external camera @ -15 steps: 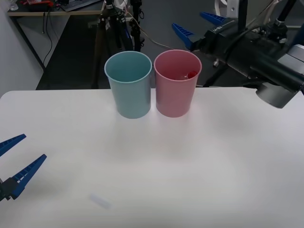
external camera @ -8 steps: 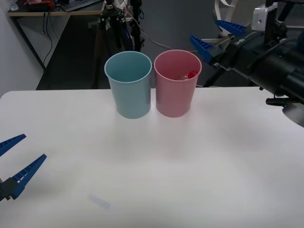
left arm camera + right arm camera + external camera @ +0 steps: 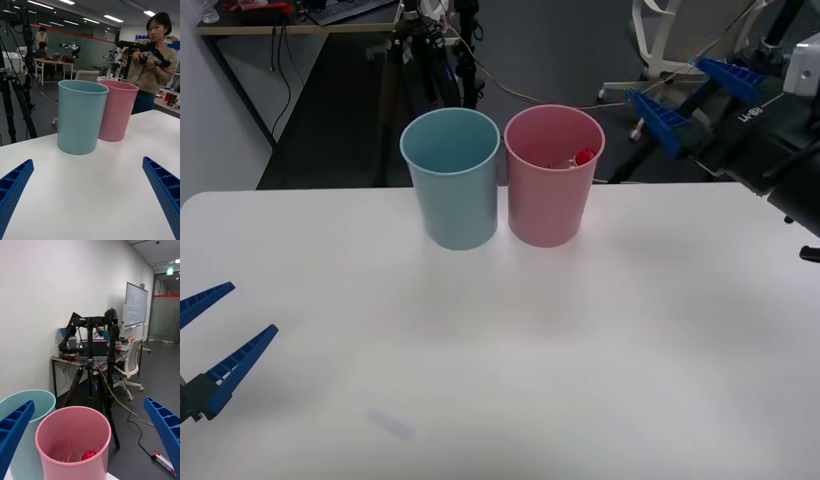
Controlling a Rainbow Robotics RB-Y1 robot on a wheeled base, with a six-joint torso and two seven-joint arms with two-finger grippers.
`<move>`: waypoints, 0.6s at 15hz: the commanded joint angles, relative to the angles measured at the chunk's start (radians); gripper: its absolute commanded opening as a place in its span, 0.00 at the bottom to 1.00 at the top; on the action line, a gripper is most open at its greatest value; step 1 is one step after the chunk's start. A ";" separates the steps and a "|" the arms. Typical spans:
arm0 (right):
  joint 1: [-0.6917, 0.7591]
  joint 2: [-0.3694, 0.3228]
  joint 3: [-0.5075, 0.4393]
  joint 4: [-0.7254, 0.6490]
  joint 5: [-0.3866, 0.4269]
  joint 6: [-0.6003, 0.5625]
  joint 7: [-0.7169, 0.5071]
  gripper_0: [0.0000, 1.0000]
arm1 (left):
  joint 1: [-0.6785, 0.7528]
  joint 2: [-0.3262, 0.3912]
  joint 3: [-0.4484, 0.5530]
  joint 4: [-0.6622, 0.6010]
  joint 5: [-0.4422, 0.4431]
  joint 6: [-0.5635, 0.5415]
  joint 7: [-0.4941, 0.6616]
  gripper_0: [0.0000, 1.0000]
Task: Grasp the object on the table and drop it into the matching bin: aluminum can to the light blue bin, PET bottle to the pink bin.
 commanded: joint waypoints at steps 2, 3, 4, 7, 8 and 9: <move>0.114 0.001 -0.056 -0.047 0.091 -0.008 -0.127 1.00 | 0.000 0.000 0.000 0.000 0.000 0.000 0.000 1.00; 0.140 0.001 -0.063 -0.057 0.121 -0.017 -0.171 1.00 | 0.000 0.000 0.000 0.000 0.000 0.000 0.000 1.00; 0.176 0.001 -0.077 -0.069 0.155 -0.035 -0.217 1.00 | 0.000 0.000 0.000 0.000 0.000 0.000 0.000 1.00; 0.280 0.046 -0.135 -0.092 0.282 -0.115 -0.345 1.00 | 0.000 0.000 0.000 0.000 0.000 0.000 0.000 1.00; 0.320 0.083 -0.168 -0.092 0.353 -0.161 -0.395 1.00 | 0.000 0.000 0.000 0.000 0.000 0.000 0.000 1.00; 0.343 0.110 -0.188 -0.092 0.399 -0.190 -0.423 1.00 | 0.000 0.000 0.000 0.000 0.000 0.000 0.000 1.00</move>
